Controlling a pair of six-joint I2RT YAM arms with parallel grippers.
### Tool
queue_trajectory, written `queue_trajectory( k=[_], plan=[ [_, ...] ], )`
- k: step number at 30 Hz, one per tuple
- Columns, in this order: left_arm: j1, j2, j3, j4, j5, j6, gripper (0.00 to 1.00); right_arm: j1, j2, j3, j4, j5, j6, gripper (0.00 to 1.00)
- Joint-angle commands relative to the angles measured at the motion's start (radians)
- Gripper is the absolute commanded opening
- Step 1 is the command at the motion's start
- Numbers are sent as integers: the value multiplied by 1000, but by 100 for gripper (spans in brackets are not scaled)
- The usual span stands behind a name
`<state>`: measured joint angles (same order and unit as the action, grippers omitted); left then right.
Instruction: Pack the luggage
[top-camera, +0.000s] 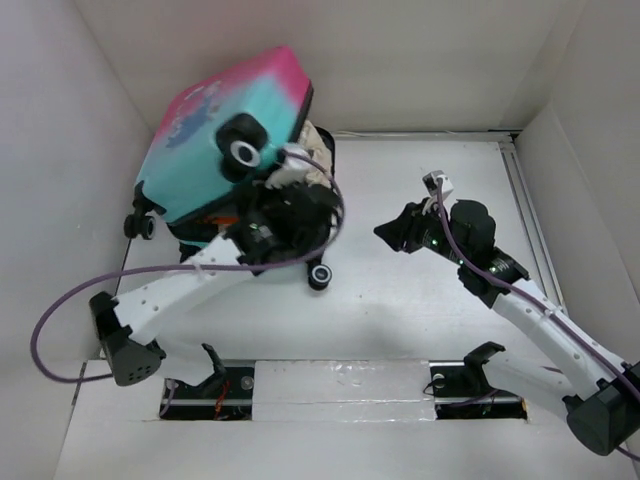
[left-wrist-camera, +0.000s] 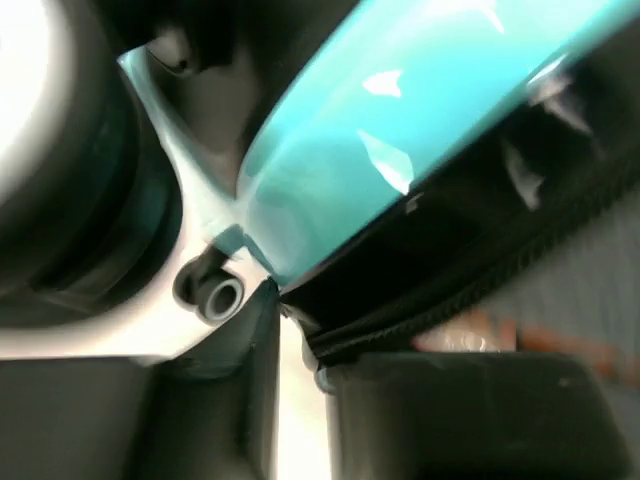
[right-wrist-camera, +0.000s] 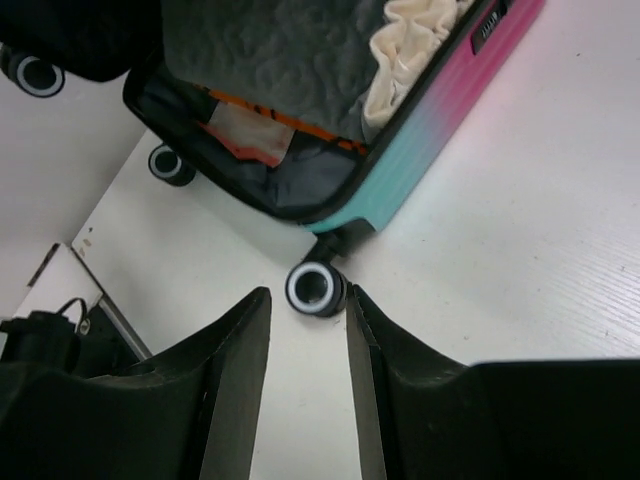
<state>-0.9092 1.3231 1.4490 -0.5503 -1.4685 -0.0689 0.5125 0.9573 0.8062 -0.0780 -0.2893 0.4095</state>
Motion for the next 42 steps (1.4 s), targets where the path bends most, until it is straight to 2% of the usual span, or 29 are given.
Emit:
queue_trajectory(
  k=[1, 2, 3, 4, 6, 7, 9, 10, 11, 12, 13, 15, 16, 17, 18, 19, 20, 21, 22, 23, 24, 26, 27, 28, 31, 34, 39, 42],
  plan=[
    [-232, 17, 30, -183, 29, -269, 24, 11, -37, 48, 38, 71, -6, 42],
    [-253, 45, 115, -336, 119, -420, 42, 11, -37, 39, 38, 81, 3, 42],
    [-254, 109, 163, -476, 161, -703, 84, 11, -48, 39, 38, 110, 3, 43],
    [-264, 123, 184, -579, 183, -724, 91, 11, -61, 39, 38, 125, 15, 43],
    [-316, 123, 174, -564, 200, -724, 94, 11, -77, 28, 29, 168, 29, 44],
    [-377, 123, 159, -522, 200, -682, 94, 11, -77, 18, 29, 182, 38, 44],
    [-424, 123, 210, -471, 203, -632, 95, 11, -89, 17, 29, 193, 48, 44],
    [-450, 133, 226, -444, 220, -587, 95, 11, -89, 17, 29, 219, 48, 44],
    [-460, 133, 241, -342, 230, -480, 96, 11, -98, 17, 20, 237, 57, 44],
    [-461, 133, 258, -308, 246, -453, 96, 11, -98, 8, 20, 237, 57, 44],
    [-470, 133, 275, -278, 246, -433, 96, 11, -98, 8, 20, 255, 57, 43],
    [-444, 108, 275, -150, 220, -395, 97, 11, -85, 8, 20, 269, 57, 30],
    [-413, 91, 252, -84, 249, -334, 89, 11, -74, 8, 20, 269, 66, 24],
    [-308, 44, 220, -7, 293, -294, 86, 11, -62, 8, 20, 260, 66, 18],
    [-240, 16, 180, 156, 347, -263, 84, 11, -36, 20, 20, 251, 66, 7],
    [-164, -11, 139, 224, 409, -244, 82, 11, -25, 21, 20, 240, 66, 2],
    [-79, -34, 79, 275, 547, -244, 78, 11, -14, 21, 20, 240, 66, 0],
    [93, -65, 58, 314, 610, -268, 76, 11, -5, 21, 20, 240, 66, 0],
    [186, -65, 42, 373, 676, -281, 75, 11, 14, 21, 35, 240, 66, 0],
    [278, -65, 42, 374, 814, -301, 75, 11, 23, 21, 44, 240, 75, 0],
    [475, -43, 60, 374, 897, -360, 71, 11, 37, 30, 44, 268, 75, 0],
    [671, 0, 97, 337, 1061, -409, 67, 11, 92, 50, 55, 279, 75, 0],
    [766, 30, 115, 320, 1209, -439, 64, 11, 115, 77, 55, 291, 75, 0],
    [937, 78, 125, 320, 1281, -474, 56, 11, 141, 93, 55, 291, 84, 0],
    [1146, 193, 116, 320, 1444, -496, 39, 11, 245, 157, 66, 317, 84, 0],
    [1178, 310, 116, 306, 1456, -450, 34, 0, 349, 214, 86, 346, 84, 0],
    [1178, 461, 48, 355, 1536, -477, 26, -22, 571, 329, 96, 357, 84, 0],
    [1163, 473, -89, 453, 1640, -552, 19, -22, 658, 399, 96, 357, 72, 0]
  ],
)
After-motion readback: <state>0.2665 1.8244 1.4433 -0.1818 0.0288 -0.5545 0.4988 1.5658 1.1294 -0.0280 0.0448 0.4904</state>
